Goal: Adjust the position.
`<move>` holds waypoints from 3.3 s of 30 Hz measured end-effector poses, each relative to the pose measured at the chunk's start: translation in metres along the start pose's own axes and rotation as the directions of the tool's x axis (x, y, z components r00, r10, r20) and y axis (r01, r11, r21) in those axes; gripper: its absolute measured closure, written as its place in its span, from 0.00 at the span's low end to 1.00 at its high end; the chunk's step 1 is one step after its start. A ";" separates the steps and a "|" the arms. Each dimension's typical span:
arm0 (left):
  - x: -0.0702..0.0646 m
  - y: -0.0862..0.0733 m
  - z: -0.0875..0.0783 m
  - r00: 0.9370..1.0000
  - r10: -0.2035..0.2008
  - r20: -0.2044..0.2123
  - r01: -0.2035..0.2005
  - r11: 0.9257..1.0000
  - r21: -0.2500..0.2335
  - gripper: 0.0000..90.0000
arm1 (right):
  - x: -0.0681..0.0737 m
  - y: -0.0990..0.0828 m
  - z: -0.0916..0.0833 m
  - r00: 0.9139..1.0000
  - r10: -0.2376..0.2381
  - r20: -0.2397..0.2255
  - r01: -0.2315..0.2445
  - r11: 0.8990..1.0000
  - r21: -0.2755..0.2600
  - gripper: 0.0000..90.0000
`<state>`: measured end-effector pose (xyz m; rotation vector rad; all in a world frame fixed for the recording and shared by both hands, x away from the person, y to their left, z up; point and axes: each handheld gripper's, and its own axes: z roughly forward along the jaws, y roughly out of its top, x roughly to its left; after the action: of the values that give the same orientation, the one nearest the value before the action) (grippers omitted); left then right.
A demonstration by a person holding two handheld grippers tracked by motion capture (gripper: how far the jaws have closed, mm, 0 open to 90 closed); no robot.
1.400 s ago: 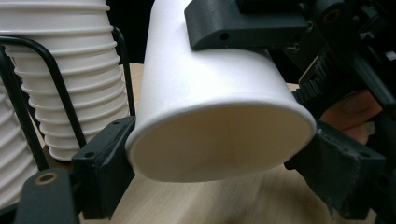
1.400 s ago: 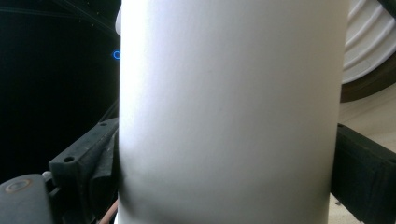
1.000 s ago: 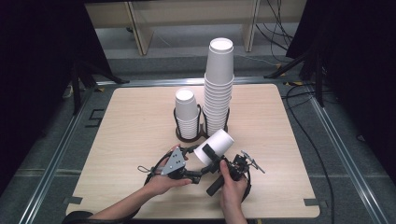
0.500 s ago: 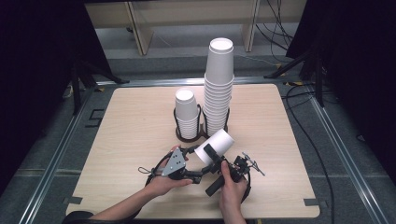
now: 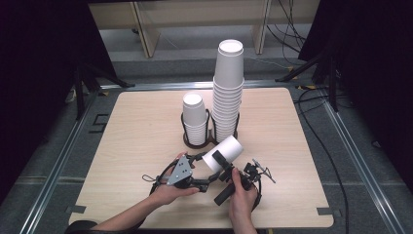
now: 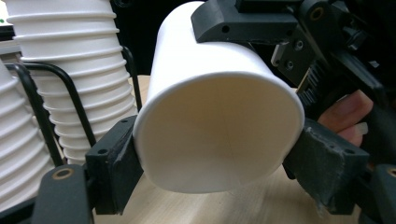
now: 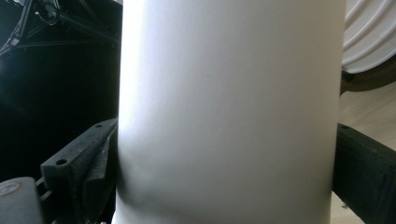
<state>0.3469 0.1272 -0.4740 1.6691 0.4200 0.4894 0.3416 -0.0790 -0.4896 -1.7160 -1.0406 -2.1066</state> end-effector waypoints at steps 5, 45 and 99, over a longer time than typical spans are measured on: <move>0.000 0.001 0.001 1.000 -0.011 -0.001 0.011 1.000 -0.006 0.25 | 0.001 0.000 0.000 0.999 -0.052 0.016 0.052 0.999 -0.014 0.05; 0.022 0.007 -0.031 1.000 -0.022 0.003 0.022 0.999 0.025 0.25 | 0.001 0.009 -0.018 0.983 -0.181 -0.040 0.182 0.982 0.037 0.12; 0.070 0.026 -0.069 0.979 0.062 0.194 -0.111 0.962 0.249 0.24 | 0.006 0.032 -0.024 0.657 -0.745 -0.112 0.726 0.586 0.361 0.17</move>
<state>0.3688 0.2179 -0.4336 1.9744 0.2835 0.3504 0.3401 -0.1166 -0.4731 -1.2385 -2.3321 -2.0197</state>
